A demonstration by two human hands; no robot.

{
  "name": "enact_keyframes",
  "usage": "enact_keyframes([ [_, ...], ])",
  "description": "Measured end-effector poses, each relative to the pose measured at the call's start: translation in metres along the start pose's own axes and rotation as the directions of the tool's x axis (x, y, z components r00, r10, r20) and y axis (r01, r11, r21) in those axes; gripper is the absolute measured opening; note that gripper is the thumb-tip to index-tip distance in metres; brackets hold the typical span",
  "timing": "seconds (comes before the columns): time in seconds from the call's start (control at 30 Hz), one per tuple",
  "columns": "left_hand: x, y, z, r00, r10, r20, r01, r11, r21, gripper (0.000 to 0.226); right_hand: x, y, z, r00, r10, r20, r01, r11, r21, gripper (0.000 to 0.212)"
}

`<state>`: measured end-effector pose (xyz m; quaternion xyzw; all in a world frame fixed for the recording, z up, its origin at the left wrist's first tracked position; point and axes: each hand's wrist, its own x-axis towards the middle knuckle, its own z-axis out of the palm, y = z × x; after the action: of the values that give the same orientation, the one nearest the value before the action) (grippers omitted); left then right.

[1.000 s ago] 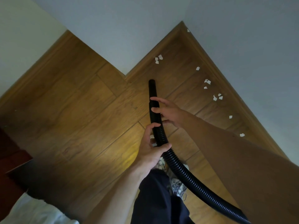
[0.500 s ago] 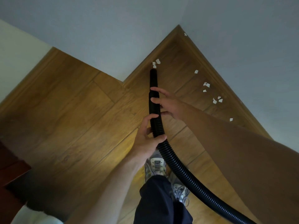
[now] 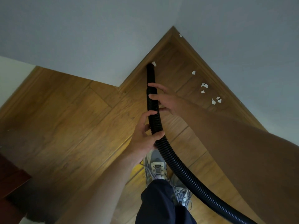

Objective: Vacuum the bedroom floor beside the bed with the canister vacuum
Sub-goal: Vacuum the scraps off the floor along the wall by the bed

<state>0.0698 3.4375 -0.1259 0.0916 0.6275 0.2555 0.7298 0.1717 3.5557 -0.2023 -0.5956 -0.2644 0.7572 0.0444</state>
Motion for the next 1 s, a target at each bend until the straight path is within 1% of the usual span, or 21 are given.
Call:
enact_keyframes([
  [0.27, 0.007, 0.006, 0.010, 0.999, 0.005, 0.042, -0.004, 1.000, -0.001, 0.058, -0.002, -0.002, -0.015, 0.999, -0.025, -0.032, 0.026, 0.999, 0.025, 0.045],
  [0.43, 0.009, 0.007, 0.016, 0.997, -0.005, 0.075, 0.002, 0.999, 0.038, 0.057, -0.007, 0.002, -0.027, 0.998, -0.030, -0.047, 0.032, 0.998, 0.049, 0.045],
  [0.67, 0.011, 0.003, 0.021, 0.990, -0.043, 0.134, 0.030, 0.995, 0.092, 0.059, -0.021, 0.019, -0.045, 0.997, -0.024, -0.072, 0.034, 0.989, 0.145, 0.046],
  [0.8, 0.012, 0.004, 0.027, 0.986, -0.059, 0.154, 0.040, 0.991, 0.124, 0.061, -0.029, 0.028, -0.056, 0.996, -0.011, -0.087, 0.031, 0.972, 0.233, 0.048],
  [1.0, 0.013, 0.005, 0.035, 0.971, -0.107, 0.214, 0.068, 0.981, 0.180, 0.061, -0.039, 0.039, -0.073, 0.997, 0.003, -0.082, 0.025, 0.943, 0.332, 0.056],
])
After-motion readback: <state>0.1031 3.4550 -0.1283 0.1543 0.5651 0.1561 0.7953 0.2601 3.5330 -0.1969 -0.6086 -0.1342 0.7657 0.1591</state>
